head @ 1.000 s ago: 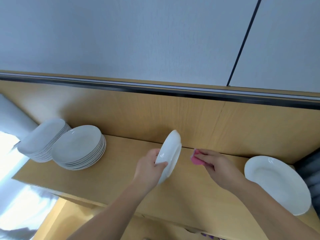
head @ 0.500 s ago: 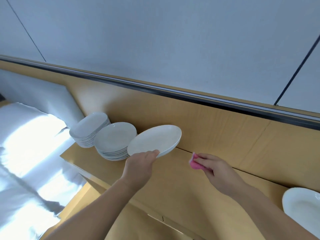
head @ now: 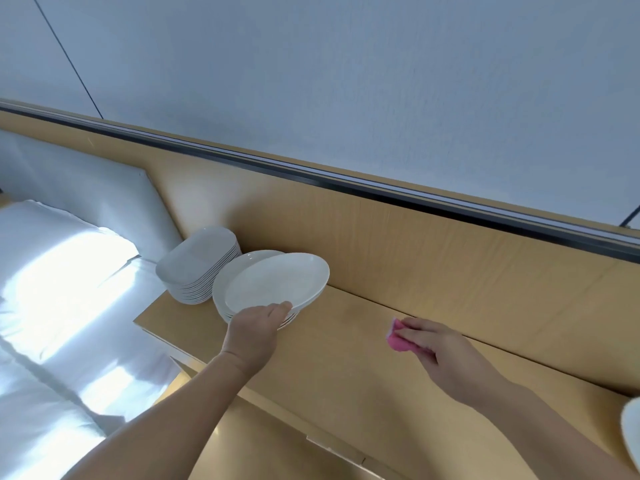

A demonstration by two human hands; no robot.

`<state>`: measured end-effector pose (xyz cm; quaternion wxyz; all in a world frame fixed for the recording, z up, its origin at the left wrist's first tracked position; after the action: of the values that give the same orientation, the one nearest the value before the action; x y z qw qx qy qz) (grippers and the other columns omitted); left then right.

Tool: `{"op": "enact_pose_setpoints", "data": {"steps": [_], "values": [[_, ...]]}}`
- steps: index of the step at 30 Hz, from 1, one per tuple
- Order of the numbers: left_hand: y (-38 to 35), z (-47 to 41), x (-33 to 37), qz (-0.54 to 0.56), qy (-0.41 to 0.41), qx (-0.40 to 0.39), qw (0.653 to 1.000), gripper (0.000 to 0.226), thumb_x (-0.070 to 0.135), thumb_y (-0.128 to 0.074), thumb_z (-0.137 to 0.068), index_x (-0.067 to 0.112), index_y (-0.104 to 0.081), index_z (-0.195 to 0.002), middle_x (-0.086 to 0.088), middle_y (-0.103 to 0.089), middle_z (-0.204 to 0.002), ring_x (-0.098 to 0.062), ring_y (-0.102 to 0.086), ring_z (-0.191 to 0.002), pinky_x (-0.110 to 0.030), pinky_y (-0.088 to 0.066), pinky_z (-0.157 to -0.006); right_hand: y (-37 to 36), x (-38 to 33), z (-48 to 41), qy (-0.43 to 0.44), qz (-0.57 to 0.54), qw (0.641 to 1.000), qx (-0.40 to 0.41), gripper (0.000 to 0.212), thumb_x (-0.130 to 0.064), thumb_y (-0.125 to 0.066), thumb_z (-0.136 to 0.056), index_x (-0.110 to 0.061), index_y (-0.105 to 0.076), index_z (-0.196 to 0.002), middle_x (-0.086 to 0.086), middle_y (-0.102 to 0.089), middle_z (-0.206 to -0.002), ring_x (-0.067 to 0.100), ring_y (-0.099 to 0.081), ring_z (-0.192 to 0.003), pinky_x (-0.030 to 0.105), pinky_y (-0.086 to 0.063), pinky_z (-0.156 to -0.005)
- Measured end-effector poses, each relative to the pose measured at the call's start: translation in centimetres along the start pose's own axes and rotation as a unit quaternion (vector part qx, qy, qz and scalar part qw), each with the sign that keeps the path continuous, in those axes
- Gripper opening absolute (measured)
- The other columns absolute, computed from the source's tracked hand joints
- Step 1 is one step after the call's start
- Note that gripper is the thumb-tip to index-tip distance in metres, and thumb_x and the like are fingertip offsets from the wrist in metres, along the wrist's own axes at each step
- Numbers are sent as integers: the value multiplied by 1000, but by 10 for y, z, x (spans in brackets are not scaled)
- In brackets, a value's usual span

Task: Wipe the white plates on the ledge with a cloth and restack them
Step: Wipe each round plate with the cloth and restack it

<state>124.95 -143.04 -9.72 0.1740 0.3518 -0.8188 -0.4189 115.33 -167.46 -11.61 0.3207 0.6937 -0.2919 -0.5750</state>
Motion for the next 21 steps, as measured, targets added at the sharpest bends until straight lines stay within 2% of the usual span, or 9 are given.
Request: {"op": "enact_pose_setpoints", "data": {"steps": [4, 7, 10, 13, 16, 18, 20, 21], "values": [[-14, 3, -23, 3, 14, -35, 999, 41, 5, -39, -67, 14, -51, -105, 1, -64, -61, -23, -55, -44, -22, -41, -41, -18, 6, -10, -17, 28, 999, -17, 42, -2, -57, -93, -26, -64, -128, -22, -50, -135, -3, -47, -127, 11, -32, -107], [-25, 8, -37, 11, 21, -68, 997, 42, 6, -38, -67, 15, -50, -106, 0, -64, -61, -22, -55, -44, -22, -40, -40, -26, 4, -18, -26, 34, 999, -18, 42, -1, -58, -93, -25, -64, -127, -23, -47, -134, -3, -45, -125, 6, -28, -105], [-33, 12, -46, 13, 24, -91, 995, 43, 8, -37, -66, 15, -50, -106, 1, -65, -62, -22, -56, -45, -21, -40, -39, -35, 2, -22, -36, 40, 998, -30, 43, -3, -58, -93, -26, -63, -128, -20, -47, -135, -2, -44, -127, 7, -26, -105], [-40, 13, -54, 15, 35, -112, 993, 44, 5, -39, -64, 16, -51, -106, 1, -64, -61, -21, -56, -45, -20, -39, -40, -41, 4, -24, -48, 44, 997, -33, 43, -1, -59, -92, -25, -64, -128, -21, -45, -134, -3, -43, -125, 0, -21, -102], [-56, 19, -59, 9, 39, -168, 985, 52, -5, -70, -50, 15, -68, -98, 2, -68, -66, -20, -61, -49, -19, -45, -44, -47, 2, -26, -52, 45, 997, -40, 43, 0, -60, -91, -24, -65, -127, -20, -46, -132, -1, -44, -123, -3, -20, -100], [-68, 25, -64, 0, 47, -197, 979, 60, -4, -87, -36, 14, -76, -92, 3, -73, -75, -19, -65, -54, -21, -49, -48, -50, 3, -26, -56, 45, 997, -41, 44, -1, -59, -92, -25, -64, -128, -20, -45, -133, -1, -43, -124, -2, -20, -100], [-75, 29, -69, -11, 66, -225, 972, 65, 2, -93, -32, 16, -78, -93, 5, -74, -82, -16, -68, -61, -21, -52, -53, -51, 2, -26, -59, 46, 996, -39, 44, -1, -58, -92, -25, -63, -128, -22, -45, -133, -2, -42, -125, 0, -21, -101], [-76, 30, -71, -18, 77, -238, 968, 63, 5, -93, -38, 16, -77, -98, 4, -75, -88, -16, -70, -68, -22, -53, -59, -51, 1, -26, -60, 43, 997, -39, 44, 0, -58, -92, -24, -64, -128, -24, -44, -132, -3, -43, -125, 0, -21, -101]]}}
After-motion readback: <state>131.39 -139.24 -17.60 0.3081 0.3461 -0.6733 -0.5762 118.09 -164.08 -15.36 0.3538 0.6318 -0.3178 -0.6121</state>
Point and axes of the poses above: each hand's wrist, its own z-axis away from the middle knuckle, its own y-axis out of the back of the hand, x = y × z, the point moved 10 cm from there along -z, towards the middle knuckle
